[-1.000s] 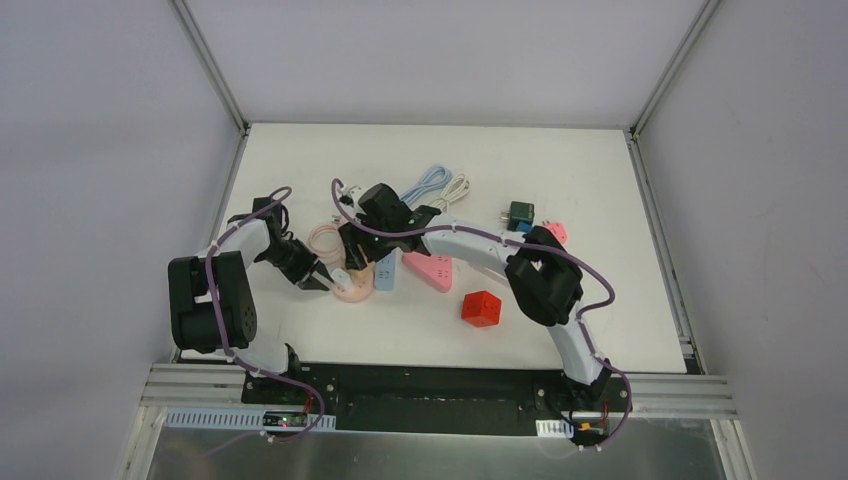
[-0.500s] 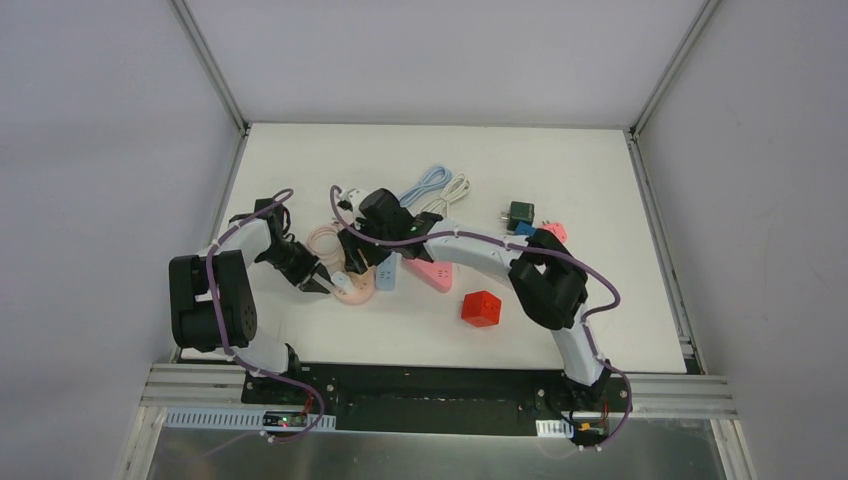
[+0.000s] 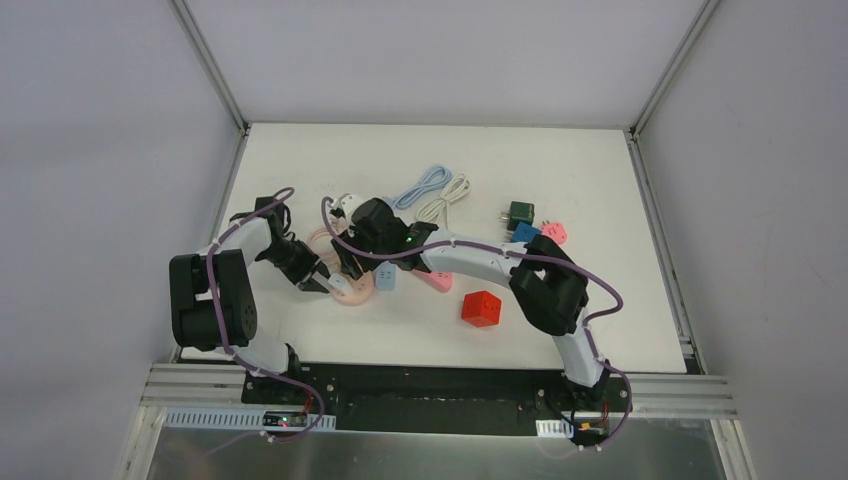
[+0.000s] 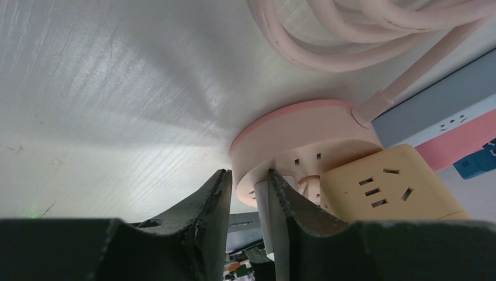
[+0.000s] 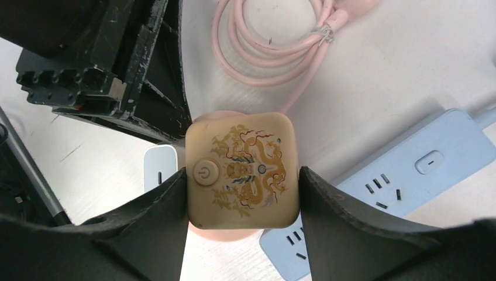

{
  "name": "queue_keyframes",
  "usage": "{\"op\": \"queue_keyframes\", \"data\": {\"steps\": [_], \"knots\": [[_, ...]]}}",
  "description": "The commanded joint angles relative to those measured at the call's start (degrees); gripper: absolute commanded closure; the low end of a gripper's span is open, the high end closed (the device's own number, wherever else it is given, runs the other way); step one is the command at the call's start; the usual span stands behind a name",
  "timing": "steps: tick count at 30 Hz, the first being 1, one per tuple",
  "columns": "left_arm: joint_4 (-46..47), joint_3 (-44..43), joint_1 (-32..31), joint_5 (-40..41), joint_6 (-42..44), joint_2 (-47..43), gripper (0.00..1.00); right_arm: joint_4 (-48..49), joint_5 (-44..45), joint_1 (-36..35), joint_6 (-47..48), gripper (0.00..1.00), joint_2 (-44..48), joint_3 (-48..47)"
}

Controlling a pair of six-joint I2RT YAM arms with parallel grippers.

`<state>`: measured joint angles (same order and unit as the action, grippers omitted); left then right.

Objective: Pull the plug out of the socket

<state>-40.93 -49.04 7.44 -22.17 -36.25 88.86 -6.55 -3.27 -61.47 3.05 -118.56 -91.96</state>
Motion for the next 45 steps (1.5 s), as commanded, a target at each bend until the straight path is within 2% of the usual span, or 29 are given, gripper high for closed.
{"op": "queue_keyframes", "data": {"steps": [1,4,10,16,31,36,40,45], "knots": [[5.3,1.3,-1.0,1.9,0.3,-0.8,0.68,10.9,-0.1,-1.4,-0.8,1.00,4.9,-0.2],[6.5,0.2,-1.0,2.1,-0.1,-4.8,0.62,12.8,-0.1,-0.9,-0.8,1.00,3.2,2.1],[7.2,-1.2,-1.0,2.6,0.2,-11.8,0.56,15.6,6.9,-0.9,-4.8,1.00,2.9,4.5],[7.5,1.4,-1.1,1.4,0.3,-16.7,0.55,16.4,8.5,-0.9,-6.1,1.00,2.3,4.1],[7.9,6.7,-3.2,-0.9,1.5,-18.0,0.67,15.3,6.4,-0.4,-8.1,1.00,0.5,1.5],[8.2,9.2,-3.9,0.2,0.7,-19.4,0.70,16.2,2.2,1.0,-10.8,1.00,1.6,1.3],[10.4,10.0,-4.1,-1.6,0.7,-21.5,0.65,16.3,2.0,1.1,-10.6,1.00,0.9,1.7],[11.3,10.2,-4.2,-1.6,0.7,-24.9,0.54,17.0,2.9,1.2,-10.1,1.00,0.4,3.6]]}}
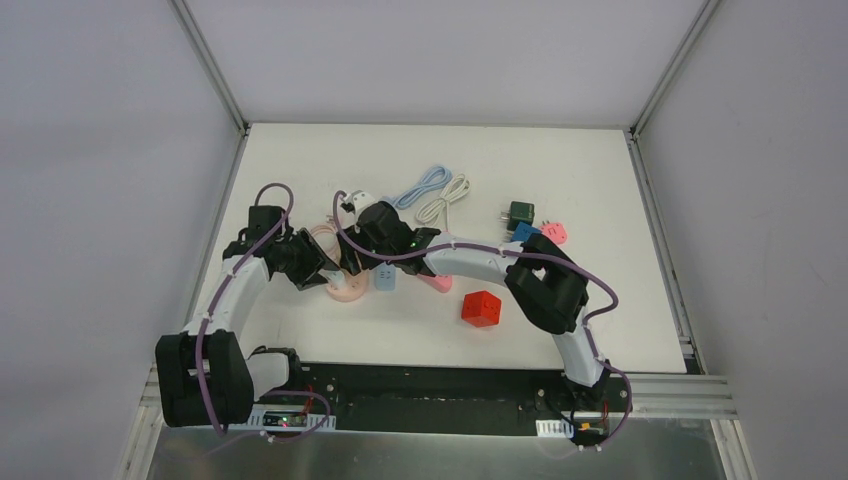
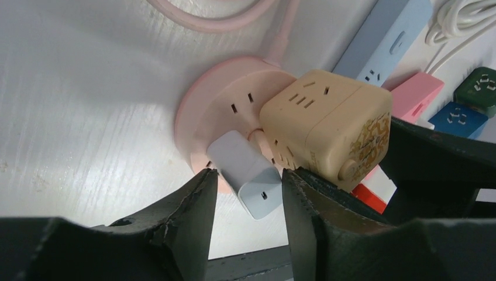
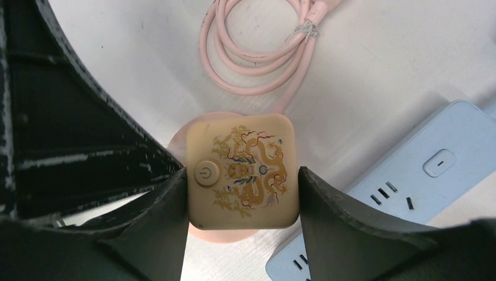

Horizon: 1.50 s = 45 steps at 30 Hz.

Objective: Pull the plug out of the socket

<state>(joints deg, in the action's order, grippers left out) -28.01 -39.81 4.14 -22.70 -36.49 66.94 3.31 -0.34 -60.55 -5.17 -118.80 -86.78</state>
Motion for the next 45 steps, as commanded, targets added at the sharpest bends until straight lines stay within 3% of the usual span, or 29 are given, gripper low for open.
{"op": "queue_keyframes", "data": {"steps": [1,6,11,16,20,26,31,34,39,45], "knots": [[-1.6,1.2,-0.9,-0.9,1.0,-3.6,0.52,7.2,0.0,0.2,-1.8,1.00,0.6,-1.6],[-3.0,1.8,-0.9,1.4,0.8,-5.4,0.50,7.2,0.0,0.3,-1.6,1.00,0.5,-1.8],[-3.2,3.2,-0.8,3.2,-0.1,-7.5,0.62,7.2,0.0,0.6,-1.8,1.00,0.2,-1.7],[-4.6,3.7,-0.8,4.3,-0.7,-4.9,0.68,7.4,-1.2,0.5,-2.1,1.00,0.8,-2.4],[-8.5,3.3,-0.9,8.4,-1.2,-2.5,0.71,7.7,-5.4,0.9,-3.7,1.00,3.3,-3.6],[-13.8,1.6,-0.9,13.6,-1.1,1.4,0.72,16.0,-15.4,2.9,-9.2,1.00,6.7,0.9],[-14.4,1.8,-0.9,15.1,-1.2,3.2,0.74,16.4,-1.7,-1.6,5.8,1.00,6.5,4.1],[-14.9,2.1,-1.0,15.9,-1.3,4.0,0.75,18.9,4.5,-2.9,9.6,1.00,6.6,5.9],[-15.8,2.3,-1.0,16.6,-1.0,4.6,0.76,19.7,1.2,-0.4,2.4,1.00,8.8,4.7],[-15.7,2.6,-1.0,16.6,-0.8,4.8,0.76,20.6,-9.5,4.5,-11.2,1.00,10.1,3.2]]}}
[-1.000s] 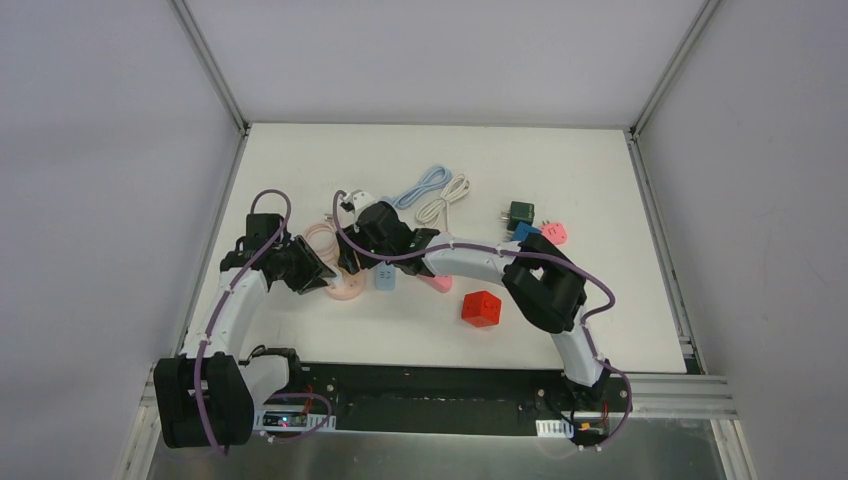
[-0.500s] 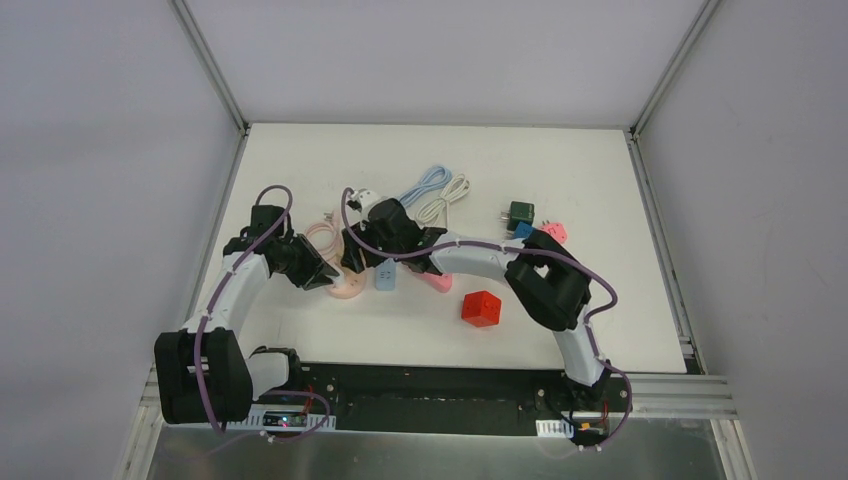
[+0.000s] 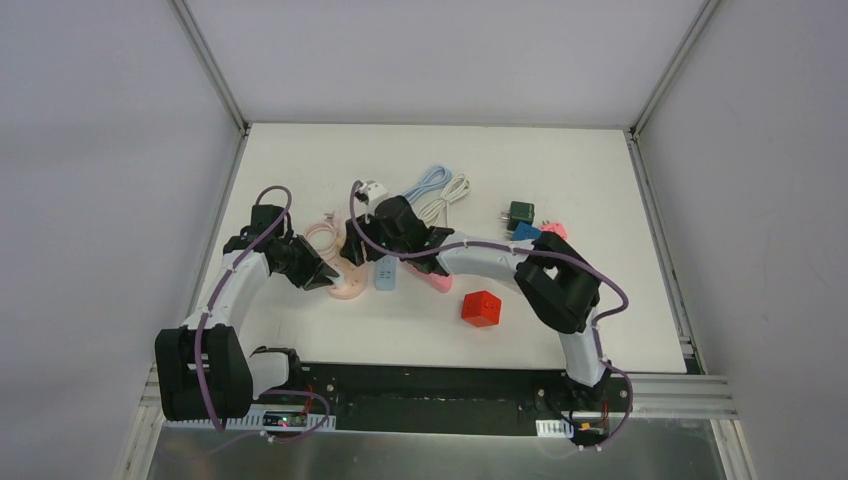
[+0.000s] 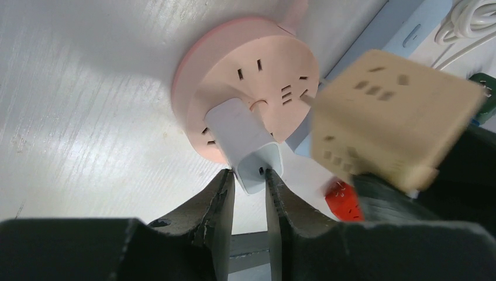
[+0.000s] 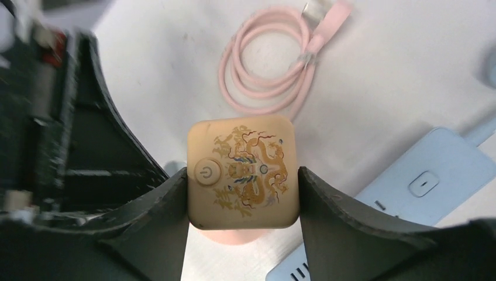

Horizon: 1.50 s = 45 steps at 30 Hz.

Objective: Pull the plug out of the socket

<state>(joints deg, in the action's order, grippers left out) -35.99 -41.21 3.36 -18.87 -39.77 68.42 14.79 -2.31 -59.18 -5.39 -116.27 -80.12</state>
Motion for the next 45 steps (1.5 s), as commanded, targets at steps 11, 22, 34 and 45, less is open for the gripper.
{"op": "queue_keyframes", "data": {"steps": [11,22,34,45], "knots": [[-7.2,4.1,-0.2,12.6,3.1,4.1,0.76,7.6,8.9,-1.7,3.2,1.00,8.5,-2.7],[-5.4,3.0,-0.1,9.7,3.2,3.3,0.72,5.0,4.9,3.5,-8.4,1.00,11.8,-1.6],[-3.4,-3.7,-0.2,2.8,3.6,-0.9,0.26,-5.4,-0.8,7.4,-12.8,0.82,-2.3,-10.8],[-4.4,-6.6,0.0,5.6,4.0,-5.2,0.18,-8.2,1.2,7.6,-12.2,0.19,-5.3,-13.0]]}}
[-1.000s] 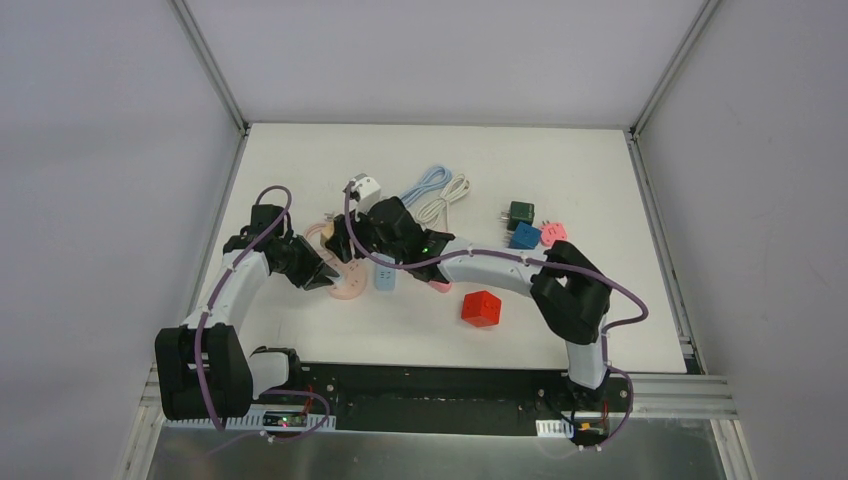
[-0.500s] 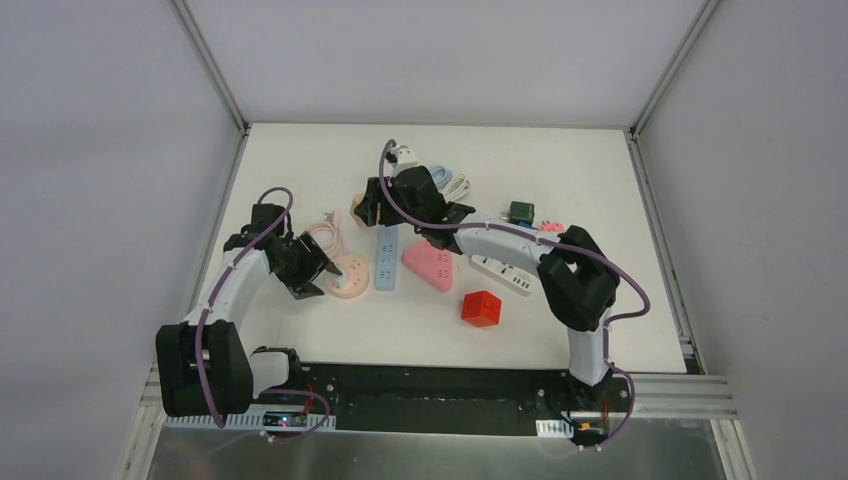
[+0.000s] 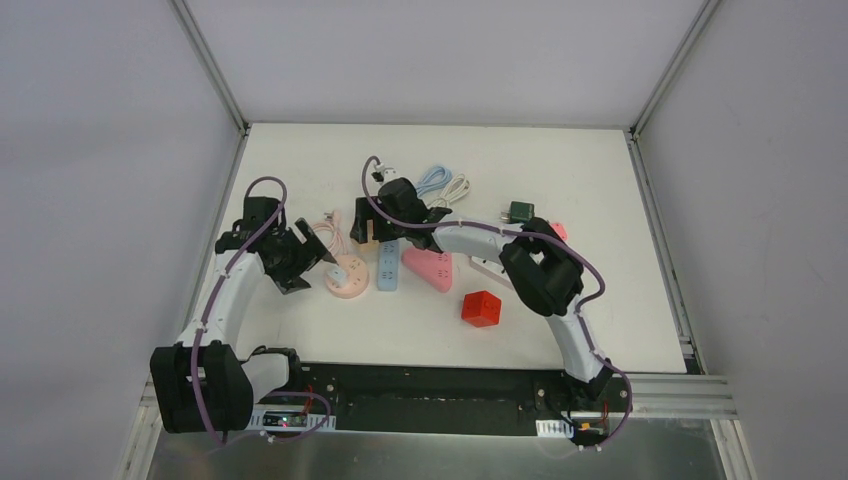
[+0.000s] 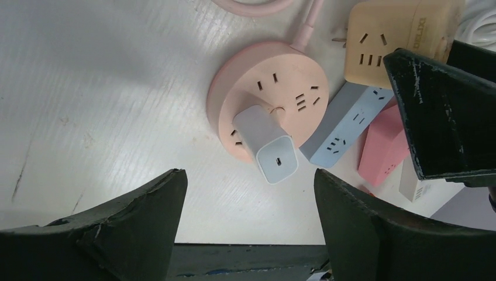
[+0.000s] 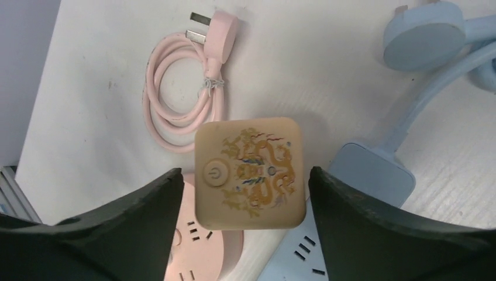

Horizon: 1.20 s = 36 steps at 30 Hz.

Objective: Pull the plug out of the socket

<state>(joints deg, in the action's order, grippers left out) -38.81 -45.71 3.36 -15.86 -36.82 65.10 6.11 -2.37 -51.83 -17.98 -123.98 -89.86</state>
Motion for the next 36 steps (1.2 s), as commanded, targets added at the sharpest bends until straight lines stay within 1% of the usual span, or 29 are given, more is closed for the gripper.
{"op": "queue_keyframes", "data": {"steps": [1,4,8,11,15,17,20,22,24,28,31,33,36], "knots": [[-1.6,-2.4,-0.1,2.9,1.0,-1.9,0.18,0.0,1.8,0.2,0.6,0.16,2.6,-3.5],[-1.8,-3.0,0.0,4.2,0.9,-2.1,0.17,-1.7,4.2,0.3,1.2,0.09,3.5,-4.6],[-2.3,-4.2,0.1,6.1,0.5,-2.0,0.17,-1.9,4.4,0.3,1.9,0.02,6.6,-4.7],[-3.1,-4.9,0.3,7.7,0.2,-1.8,0.17,-0.8,3.7,0.1,2.8,0.00,10.0,-3.5],[-5.0,-6.0,0.8,10.4,-0.6,-0.1,0.20,2.1,2.0,-1.1,3.8,0.01,13.8,0.4],[-5.5,-6.4,1.2,10.4,-0.6,1.3,0.23,3.5,-4.9,-2.8,9.1,0.02,15.0,2.9],[-5.4,-6.9,2.3,9.0,-0.7,3.7,0.28,4.2,-7.8,-6.6,14.7,0.04,15.3,5.4],[-4.7,-7.4,2.9,7.1,-0.6,5.7,0.32,3.2,-7.8,-9.1,17.2,0.05,14.3,5.4],[-4.8,-8.1,3.4,5.3,-0.4,7.9,0.34,1.4,-6.9,-11.1,17.6,0.07,12.7,4.1],[-4.0,-8.5,4.6,4.5,-1.3,12.5,0.36,-1.0,-1.7,-13.9,20.5,0.10,8.9,1.4],[-1.5,-7.8,5.1,3.7,-2.9,14.5,0.37,-5.3,-1.7,-14.5,20.5,0.10,5.4,-3.0],[0.8,-7.2,5.2,1.5,-3.3,15.7,0.39,-7.4,-1.7,-14.4,20.5,0.10,3.9,-5.0],[1.3,-7.8,5.1,0.1,-2.0,17.9,0.42,-8.5,-1.7,-14.4,20.5,0.10,2.9,-6.3]]}}
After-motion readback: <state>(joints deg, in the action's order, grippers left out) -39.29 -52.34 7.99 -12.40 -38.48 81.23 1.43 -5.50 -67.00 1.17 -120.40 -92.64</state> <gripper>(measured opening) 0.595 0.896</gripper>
